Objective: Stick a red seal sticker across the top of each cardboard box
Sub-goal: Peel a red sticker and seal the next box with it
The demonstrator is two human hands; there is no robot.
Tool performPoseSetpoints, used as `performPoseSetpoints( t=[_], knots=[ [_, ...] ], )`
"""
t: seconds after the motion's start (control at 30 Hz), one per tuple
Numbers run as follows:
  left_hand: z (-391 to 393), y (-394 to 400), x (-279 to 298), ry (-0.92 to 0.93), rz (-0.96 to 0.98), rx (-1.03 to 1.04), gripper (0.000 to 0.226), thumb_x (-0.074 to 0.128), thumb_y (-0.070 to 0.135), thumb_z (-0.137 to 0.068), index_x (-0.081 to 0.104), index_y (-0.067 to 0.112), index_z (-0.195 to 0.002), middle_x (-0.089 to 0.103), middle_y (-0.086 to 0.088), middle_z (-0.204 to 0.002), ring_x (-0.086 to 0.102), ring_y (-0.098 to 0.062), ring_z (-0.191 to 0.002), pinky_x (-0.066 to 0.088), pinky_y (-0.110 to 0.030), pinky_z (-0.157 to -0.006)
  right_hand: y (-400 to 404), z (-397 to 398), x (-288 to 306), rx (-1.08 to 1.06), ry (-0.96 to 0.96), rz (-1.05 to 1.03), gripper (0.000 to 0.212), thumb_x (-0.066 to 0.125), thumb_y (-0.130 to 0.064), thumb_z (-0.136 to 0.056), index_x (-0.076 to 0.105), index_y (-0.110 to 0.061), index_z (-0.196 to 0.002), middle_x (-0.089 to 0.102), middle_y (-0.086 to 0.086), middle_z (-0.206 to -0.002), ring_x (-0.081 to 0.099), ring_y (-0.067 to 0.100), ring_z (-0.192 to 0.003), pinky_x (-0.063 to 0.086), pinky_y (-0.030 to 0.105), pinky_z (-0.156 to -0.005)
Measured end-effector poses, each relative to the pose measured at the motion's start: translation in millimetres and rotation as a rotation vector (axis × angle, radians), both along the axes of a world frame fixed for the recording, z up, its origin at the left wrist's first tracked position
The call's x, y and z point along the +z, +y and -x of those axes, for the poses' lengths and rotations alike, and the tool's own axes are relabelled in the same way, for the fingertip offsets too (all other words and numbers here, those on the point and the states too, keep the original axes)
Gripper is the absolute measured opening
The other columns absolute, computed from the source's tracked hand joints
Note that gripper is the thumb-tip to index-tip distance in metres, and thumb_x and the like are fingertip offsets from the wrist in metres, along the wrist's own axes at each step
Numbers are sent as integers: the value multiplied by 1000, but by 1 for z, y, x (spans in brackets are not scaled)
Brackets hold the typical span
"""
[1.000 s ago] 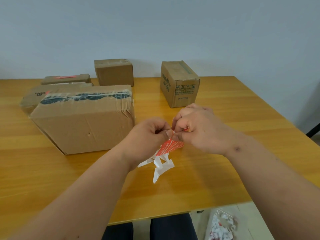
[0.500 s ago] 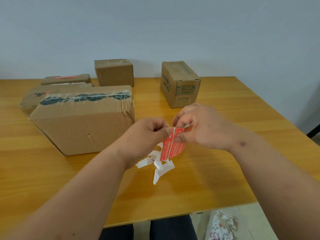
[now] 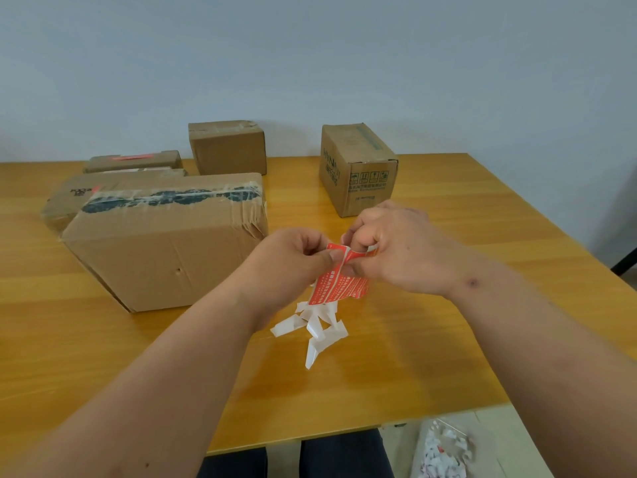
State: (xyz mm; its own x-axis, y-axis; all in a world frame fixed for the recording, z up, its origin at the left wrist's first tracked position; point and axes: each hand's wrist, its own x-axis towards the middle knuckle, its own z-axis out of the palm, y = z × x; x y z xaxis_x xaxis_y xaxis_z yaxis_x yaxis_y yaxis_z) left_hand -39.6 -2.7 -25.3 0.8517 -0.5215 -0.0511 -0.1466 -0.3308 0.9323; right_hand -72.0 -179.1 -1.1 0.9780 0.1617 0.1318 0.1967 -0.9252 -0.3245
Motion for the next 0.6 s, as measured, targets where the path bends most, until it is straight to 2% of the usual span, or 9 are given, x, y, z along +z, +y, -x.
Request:
performPoseSetpoints(
  t=[0.1, 0.27, 0.33, 0.47, 0.53, 0.6],
  knots=[
    [0, -1, -2, 87, 63, 9, 23, 61, 26, -94, 67, 7, -82, 72, -11, -80, 62, -16, -70, 52, -36, -77, 1, 2, 0, -1, -24, 2, 20, 74, -43, -77, 73, -23, -71, 63, -16, -101, 39, 9, -113, 23, 44, -101],
    [1, -3, -2, 156, 112, 50, 23, 59, 23, -95, 65, 12, -76, 72, -9, -77, 65, -16, -70, 54, -31, -74, 4, 4, 2, 16, -49, 10, 18, 74, -42, -78, 71, -26, -69, 62, -16, -100, 39, 8, -110, 22, 39, -100],
    [1, -3, -2, 162, 122, 58, 24, 59, 26, -95, 64, 13, -76, 72, -8, -78, 65, -16, -72, 54, -32, -76, 5, 5, 3, 18, -48, 7, 18, 73, -41, -78, 67, -29, -67, 61, -16, -100, 40, 7, -110, 22, 38, -100],
    [0, 2, 0, 178, 123, 21, 31, 61, 40, -88, 69, 10, -91, 75, -7, -88, 70, -18, -80, 56, -32, -81, 3, 4, 5, 9, -54, -26, 19, 73, -39, -79, 64, -27, -67, 62, -13, -98, 45, 10, -108, 27, 43, -102],
    [-1, 6, 2, 159, 83, 10, 23, 66, 31, -87, 70, 9, -93, 75, -6, -89, 71, -20, -85, 56, -33, -82, 2, 4, 6, 4, -47, -16, 19, 73, -41, -78, 66, -25, -71, 62, -13, -97, 46, 10, -107, 30, 43, -101],
    [-2, 7, 3, 124, 48, 5, 12, 67, 21, -89, 72, 10, -90, 75, -6, -87, 70, -19, -83, 56, -31, -78, 2, 3, 6, -5, -14, -13, 22, 75, -45, -75, 66, -25, -74, 62, -14, -97, 46, 8, -105, 31, 39, -98]
  ],
)
